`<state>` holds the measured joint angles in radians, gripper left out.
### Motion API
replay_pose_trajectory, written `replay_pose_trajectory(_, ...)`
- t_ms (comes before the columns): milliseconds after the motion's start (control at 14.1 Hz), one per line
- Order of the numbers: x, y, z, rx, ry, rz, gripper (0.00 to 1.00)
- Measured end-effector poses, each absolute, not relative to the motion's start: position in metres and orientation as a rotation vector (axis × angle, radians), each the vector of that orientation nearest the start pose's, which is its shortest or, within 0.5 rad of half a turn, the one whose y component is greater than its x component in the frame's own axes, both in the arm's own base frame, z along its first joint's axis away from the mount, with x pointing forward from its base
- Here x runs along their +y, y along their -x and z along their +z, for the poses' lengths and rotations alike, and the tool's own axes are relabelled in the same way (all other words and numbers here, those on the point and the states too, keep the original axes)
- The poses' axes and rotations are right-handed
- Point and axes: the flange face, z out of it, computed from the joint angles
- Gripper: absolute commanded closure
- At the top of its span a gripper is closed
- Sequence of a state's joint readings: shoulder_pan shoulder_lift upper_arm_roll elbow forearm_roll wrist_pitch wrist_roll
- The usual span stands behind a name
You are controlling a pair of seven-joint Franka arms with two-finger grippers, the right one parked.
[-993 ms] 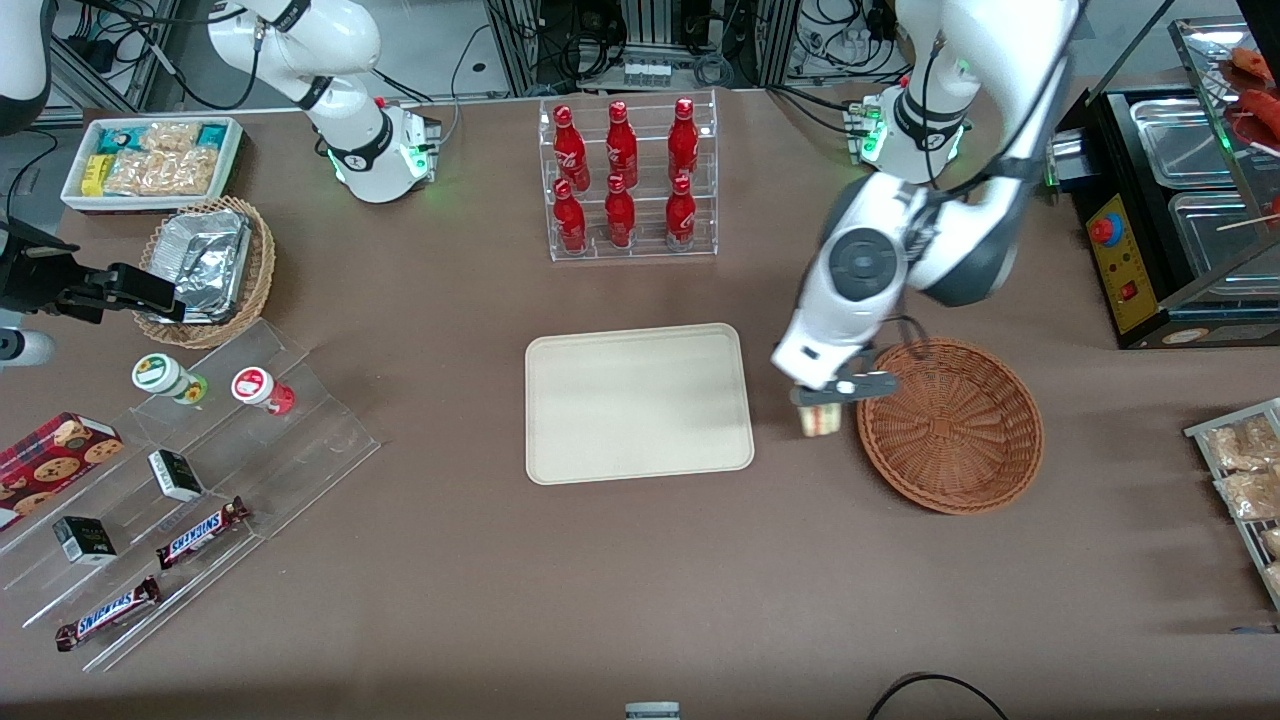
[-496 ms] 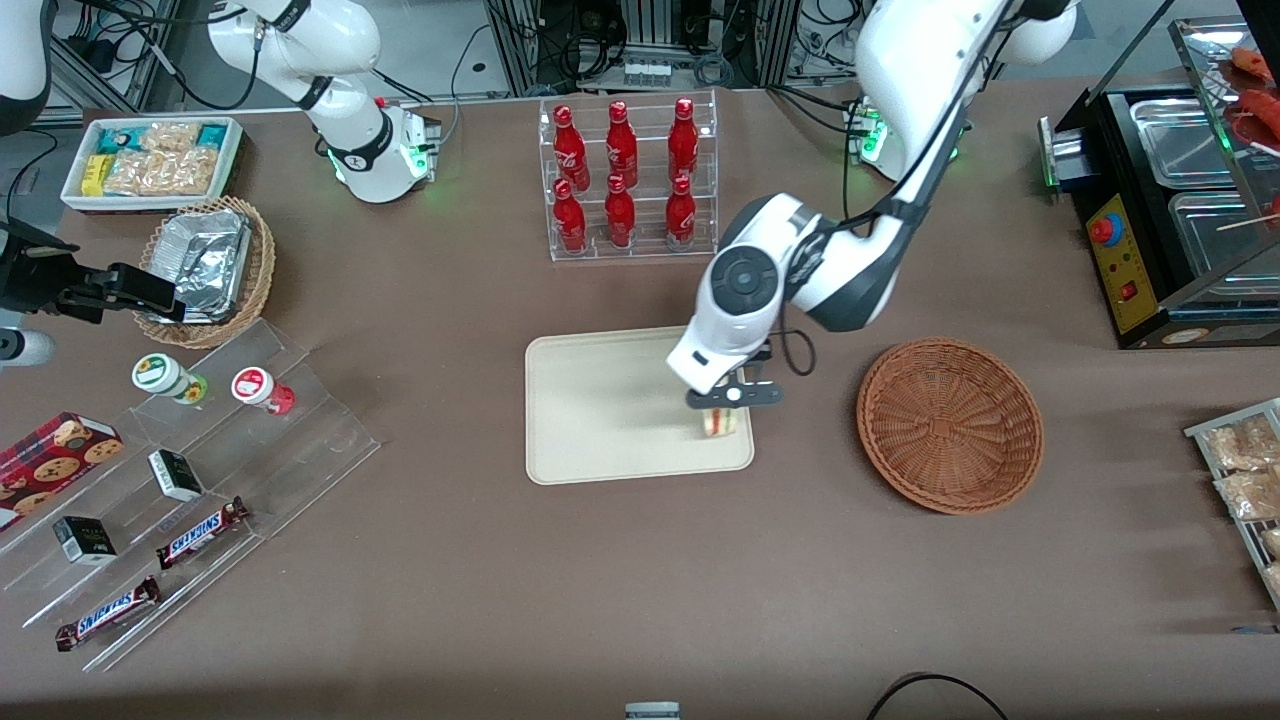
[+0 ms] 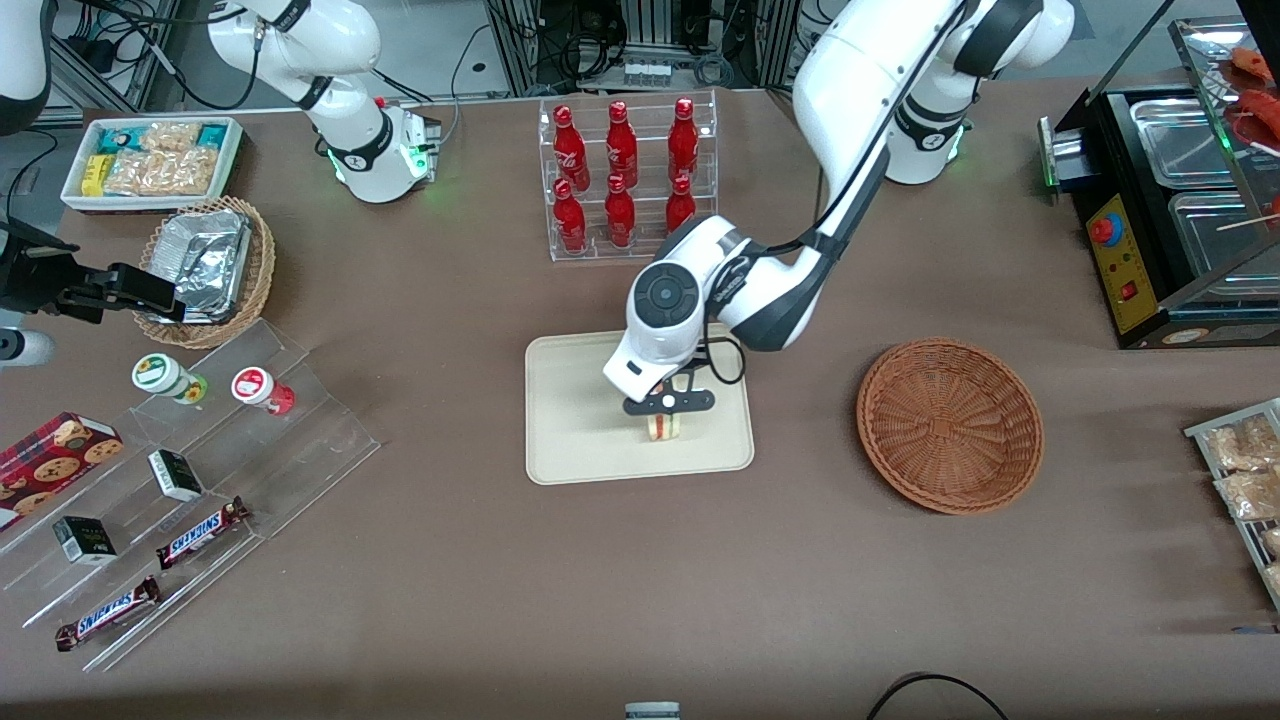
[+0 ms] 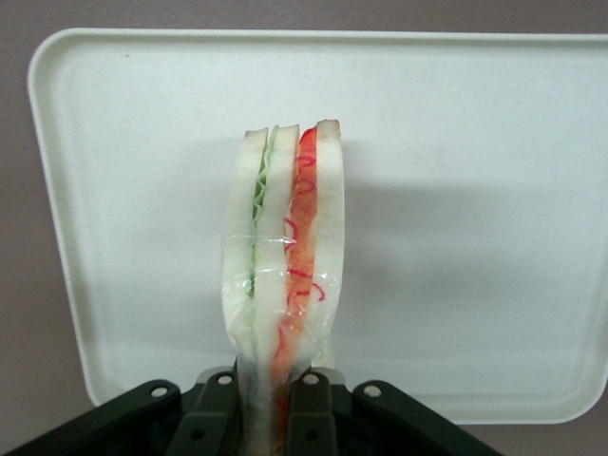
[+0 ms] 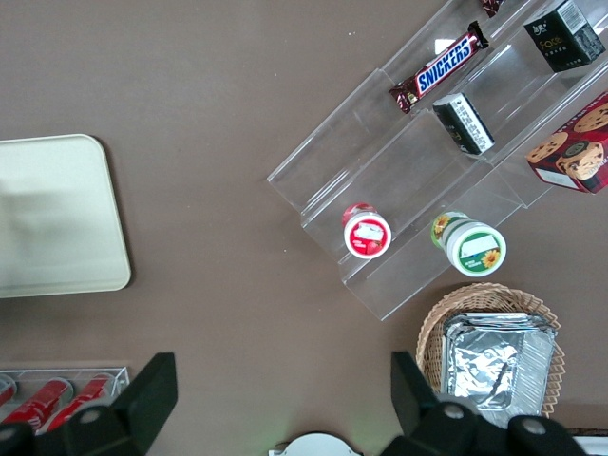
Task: Place sandwich from basket to tray
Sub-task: 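Carry the sandwich over the cream tray with the left gripper, then lower the sandwich onto the tray and open the left gripper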
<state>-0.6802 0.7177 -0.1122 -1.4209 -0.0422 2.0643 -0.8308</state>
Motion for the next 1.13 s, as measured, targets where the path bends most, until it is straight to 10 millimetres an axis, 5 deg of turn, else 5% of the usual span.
replay_pose_trajectory(426, -0.53, -0.497, 0.25, -0.111, 3.158, 0.236, 1.0)
replay_pose_trajectory(1135, -0.528, -0.501, 0.246, -0.103, 3.143, 0.205, 1.0)
